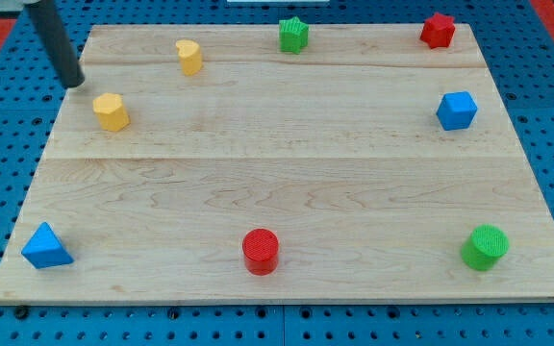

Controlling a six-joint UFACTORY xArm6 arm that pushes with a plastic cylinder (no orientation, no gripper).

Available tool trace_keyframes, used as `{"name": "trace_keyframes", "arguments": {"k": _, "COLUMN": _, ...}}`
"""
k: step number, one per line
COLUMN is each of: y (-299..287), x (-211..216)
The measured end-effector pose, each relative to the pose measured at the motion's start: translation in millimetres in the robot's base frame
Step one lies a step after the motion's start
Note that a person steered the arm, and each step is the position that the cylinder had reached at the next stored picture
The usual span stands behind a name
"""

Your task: Slide yellow hexagon towards top center

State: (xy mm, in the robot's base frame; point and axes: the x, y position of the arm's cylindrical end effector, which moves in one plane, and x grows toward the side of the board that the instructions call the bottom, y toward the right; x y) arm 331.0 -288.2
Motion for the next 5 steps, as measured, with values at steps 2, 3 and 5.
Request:
{"name": "trace_keyframes", "arguments": {"k": 2, "y": 30, "x": 61}}
{"name": "trace_keyframes", "arguments": {"k": 3, "y": 86, "x": 58}}
{"name": "trace_keyframes", "arguments": {"k": 5, "y": 51, "x": 52}}
